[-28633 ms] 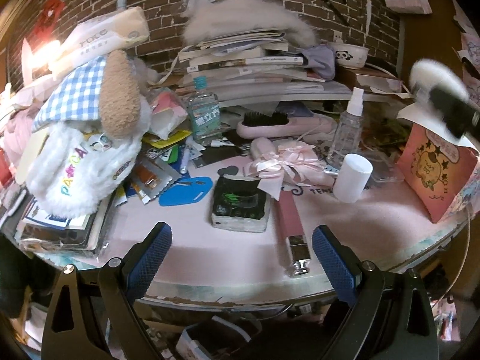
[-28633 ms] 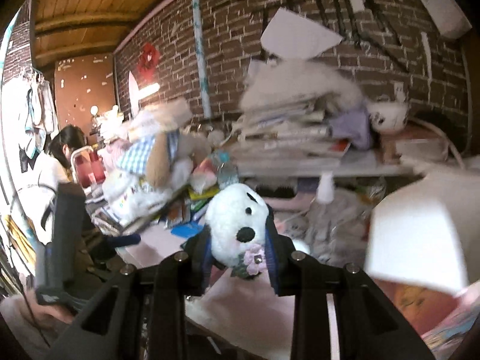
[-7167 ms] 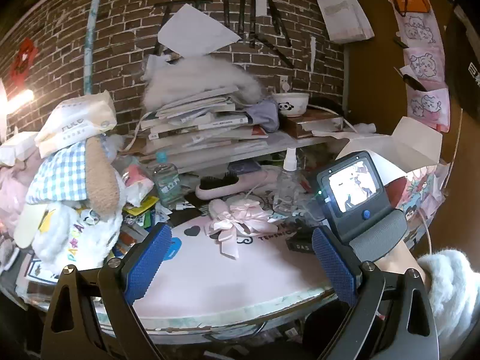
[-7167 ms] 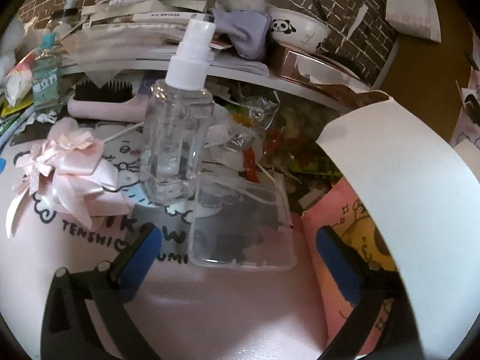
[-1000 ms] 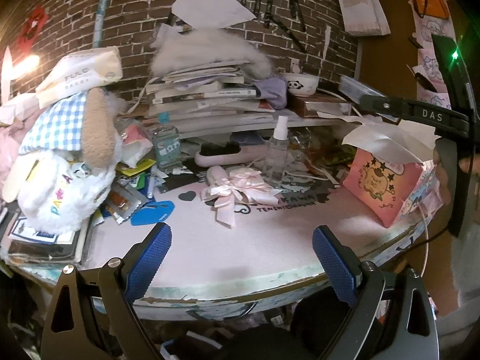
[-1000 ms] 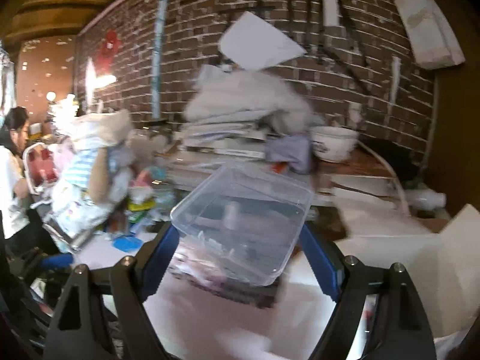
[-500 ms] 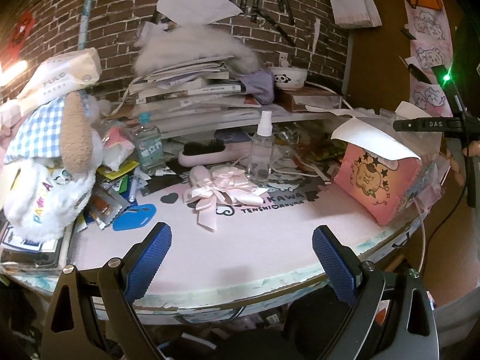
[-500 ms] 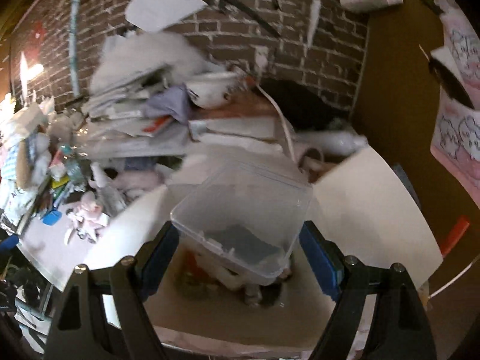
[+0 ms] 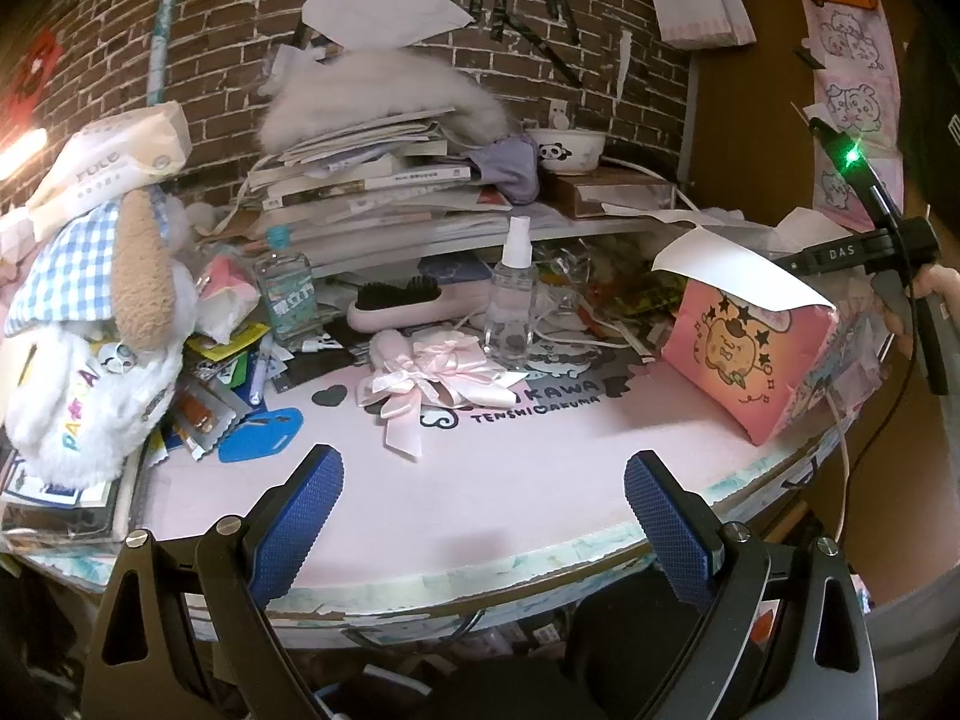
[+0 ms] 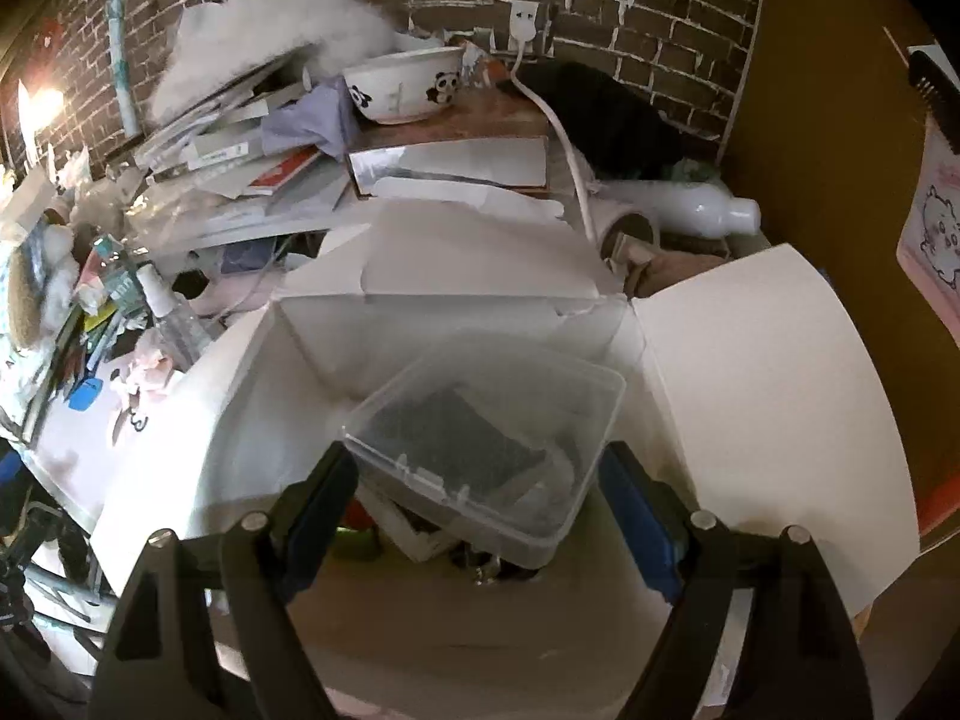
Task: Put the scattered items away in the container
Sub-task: 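Open the right gripper in the box and withdraw it over the desk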
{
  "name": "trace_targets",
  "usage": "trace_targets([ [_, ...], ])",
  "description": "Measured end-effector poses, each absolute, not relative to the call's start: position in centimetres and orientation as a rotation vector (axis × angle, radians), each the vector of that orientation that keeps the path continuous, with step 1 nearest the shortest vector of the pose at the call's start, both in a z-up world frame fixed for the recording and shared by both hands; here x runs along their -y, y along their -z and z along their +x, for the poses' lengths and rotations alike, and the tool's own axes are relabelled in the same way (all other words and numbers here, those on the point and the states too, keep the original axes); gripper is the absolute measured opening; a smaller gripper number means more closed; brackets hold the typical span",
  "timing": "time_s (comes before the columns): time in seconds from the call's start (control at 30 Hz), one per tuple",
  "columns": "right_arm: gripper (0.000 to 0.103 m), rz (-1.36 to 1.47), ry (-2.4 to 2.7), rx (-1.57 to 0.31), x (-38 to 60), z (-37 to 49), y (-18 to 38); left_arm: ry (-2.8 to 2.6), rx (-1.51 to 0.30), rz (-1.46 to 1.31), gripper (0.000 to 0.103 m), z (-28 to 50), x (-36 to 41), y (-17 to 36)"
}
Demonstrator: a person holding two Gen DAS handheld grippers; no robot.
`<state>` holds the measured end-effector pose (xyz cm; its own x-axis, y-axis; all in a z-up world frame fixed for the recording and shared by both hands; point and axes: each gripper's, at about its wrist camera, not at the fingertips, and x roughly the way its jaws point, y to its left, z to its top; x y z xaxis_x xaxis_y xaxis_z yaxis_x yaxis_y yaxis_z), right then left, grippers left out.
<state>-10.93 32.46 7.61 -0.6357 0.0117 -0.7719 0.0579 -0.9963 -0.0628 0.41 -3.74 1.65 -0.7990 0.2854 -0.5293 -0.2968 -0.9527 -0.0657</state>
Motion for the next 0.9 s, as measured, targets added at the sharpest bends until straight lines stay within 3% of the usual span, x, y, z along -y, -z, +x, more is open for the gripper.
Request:
trace_targets([
  [0.23, 0.082, 1.350, 2.810, -0.141, -32.3, -10.9, -7.4, -2.717, -0.036, -0.794, 0.094, 0.5, 3.6, -1.6],
  [0.57, 0.097, 1.242, 2.820, -0.110, -31.6, -9.0, -9.1, -2.726, -0.003, -0.815, 0.094, 0.1, 3.8, -0.9],
  [0.9, 0.098, 0.810, 2.666, 0.055, -28.5, -2.5, -12.5, -2.743, 0.096, -0.856, 0.094, -2.3, 4.9, 0.9],
])
